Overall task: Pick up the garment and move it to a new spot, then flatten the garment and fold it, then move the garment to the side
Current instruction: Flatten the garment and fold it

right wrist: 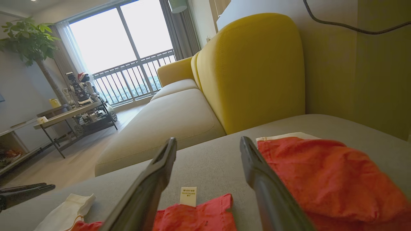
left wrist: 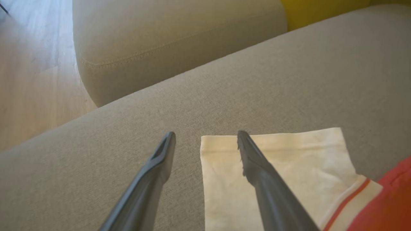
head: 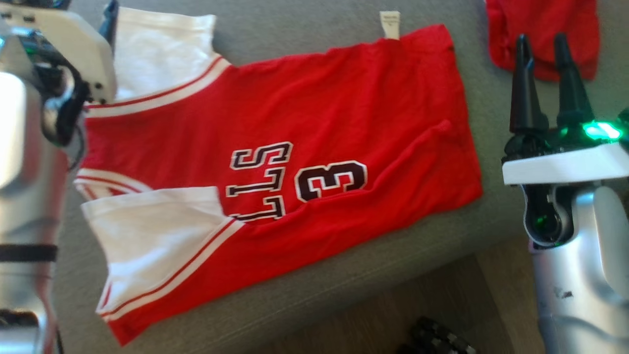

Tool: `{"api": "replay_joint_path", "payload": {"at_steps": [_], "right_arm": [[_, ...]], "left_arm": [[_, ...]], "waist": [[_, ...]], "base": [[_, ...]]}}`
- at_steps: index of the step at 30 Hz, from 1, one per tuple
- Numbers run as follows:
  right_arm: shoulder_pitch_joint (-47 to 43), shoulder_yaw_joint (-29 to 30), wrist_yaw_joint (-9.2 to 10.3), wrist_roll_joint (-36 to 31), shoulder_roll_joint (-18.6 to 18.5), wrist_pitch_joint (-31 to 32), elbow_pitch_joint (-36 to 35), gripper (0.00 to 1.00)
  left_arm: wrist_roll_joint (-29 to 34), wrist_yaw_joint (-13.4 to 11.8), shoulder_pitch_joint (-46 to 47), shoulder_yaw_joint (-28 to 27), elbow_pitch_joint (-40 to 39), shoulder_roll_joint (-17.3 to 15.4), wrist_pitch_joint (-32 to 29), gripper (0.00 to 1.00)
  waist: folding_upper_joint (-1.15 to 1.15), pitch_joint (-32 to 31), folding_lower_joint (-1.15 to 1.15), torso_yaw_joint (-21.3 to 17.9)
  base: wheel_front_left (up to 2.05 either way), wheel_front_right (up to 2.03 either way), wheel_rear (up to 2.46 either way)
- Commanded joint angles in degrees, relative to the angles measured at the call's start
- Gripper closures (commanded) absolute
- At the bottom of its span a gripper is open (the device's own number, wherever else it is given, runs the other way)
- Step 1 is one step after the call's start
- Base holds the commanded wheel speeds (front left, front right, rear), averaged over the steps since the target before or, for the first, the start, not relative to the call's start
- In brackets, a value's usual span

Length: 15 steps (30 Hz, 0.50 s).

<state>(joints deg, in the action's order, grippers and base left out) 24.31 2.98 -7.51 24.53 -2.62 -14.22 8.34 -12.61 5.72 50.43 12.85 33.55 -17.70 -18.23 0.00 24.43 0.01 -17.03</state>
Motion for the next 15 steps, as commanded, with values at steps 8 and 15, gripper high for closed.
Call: {"api": "replay_joint_path", "payload": {"at_steps": [8,15], "right_arm": [[1.54,-1.73,0.02,2.53,-0.26,-0.75,-2.62,0.00],[0.92,-1.34,0.02,2.68,-0.26,-0.76,-3.06,0.00]], "left_arm": [[3.84,1.17,7.83,4.06,6.38,-6.82,-6.98,0.00],[4.65,0.47,9.39,4.88,9.45,-7.48,-6.69,0.00]], "waist": [[0.00,3.19,-0.01,-4.59],[0.00,3.37,-0.01,-5.25]], "base": [[0.00,0.00,0.00],[0.00,0.00,0.00]]}}
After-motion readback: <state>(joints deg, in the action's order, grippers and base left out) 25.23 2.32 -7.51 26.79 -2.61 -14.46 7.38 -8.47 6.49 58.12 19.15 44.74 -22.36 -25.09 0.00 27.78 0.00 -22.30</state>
